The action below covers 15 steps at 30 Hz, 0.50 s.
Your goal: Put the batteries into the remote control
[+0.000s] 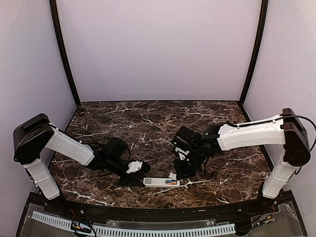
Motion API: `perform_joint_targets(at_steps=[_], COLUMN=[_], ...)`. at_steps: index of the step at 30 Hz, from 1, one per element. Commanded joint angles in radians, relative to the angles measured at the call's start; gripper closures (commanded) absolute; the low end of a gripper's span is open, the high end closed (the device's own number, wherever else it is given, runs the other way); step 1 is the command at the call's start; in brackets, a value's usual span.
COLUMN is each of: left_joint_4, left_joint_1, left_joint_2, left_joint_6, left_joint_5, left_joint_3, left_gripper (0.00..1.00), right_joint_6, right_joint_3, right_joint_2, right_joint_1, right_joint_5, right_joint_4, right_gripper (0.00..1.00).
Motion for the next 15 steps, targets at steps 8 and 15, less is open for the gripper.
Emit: perform_joint_targets(at_steps=[8, 15], left_joint_4=[-0.068, -0.074], left_joint_1=[-0.001, -0.001], left_joint_2=[0.013, 0.02], left_joint_6=[0.012, 0.012], left_joint_5=[-0.036, -0.038], left_joint_3=[0.001, 0.007], left_gripper=[1.0, 1.0], right_joint_6=[0.007, 0.02], right_joint_3=[0.004, 0.003], right_joint_2=[0.087, 0.108], right_joint_1=[0.003, 0.012], right_joint_5=[-0.022, -0.025], right_joint_4=[0.05, 0.054], right_gripper=[0.98, 1.0])
